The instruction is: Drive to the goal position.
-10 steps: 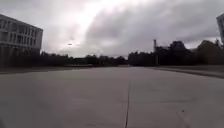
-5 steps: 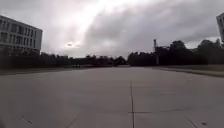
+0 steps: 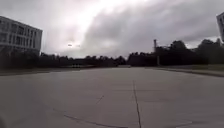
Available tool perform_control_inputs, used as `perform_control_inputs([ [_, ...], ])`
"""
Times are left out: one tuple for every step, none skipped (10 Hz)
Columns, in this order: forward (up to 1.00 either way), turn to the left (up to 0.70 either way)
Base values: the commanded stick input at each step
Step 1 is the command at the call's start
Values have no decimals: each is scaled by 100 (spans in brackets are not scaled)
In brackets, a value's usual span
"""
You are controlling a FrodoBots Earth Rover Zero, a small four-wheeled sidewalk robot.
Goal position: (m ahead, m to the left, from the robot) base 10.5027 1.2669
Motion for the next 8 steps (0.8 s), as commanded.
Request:
perform_control_inputs([
  [70, 0],
  [70, 0],
  [70, 0],
  [70, 0],
  [70, 0],
  [70, 0],
  [70, 0],
  [70, 0],
])
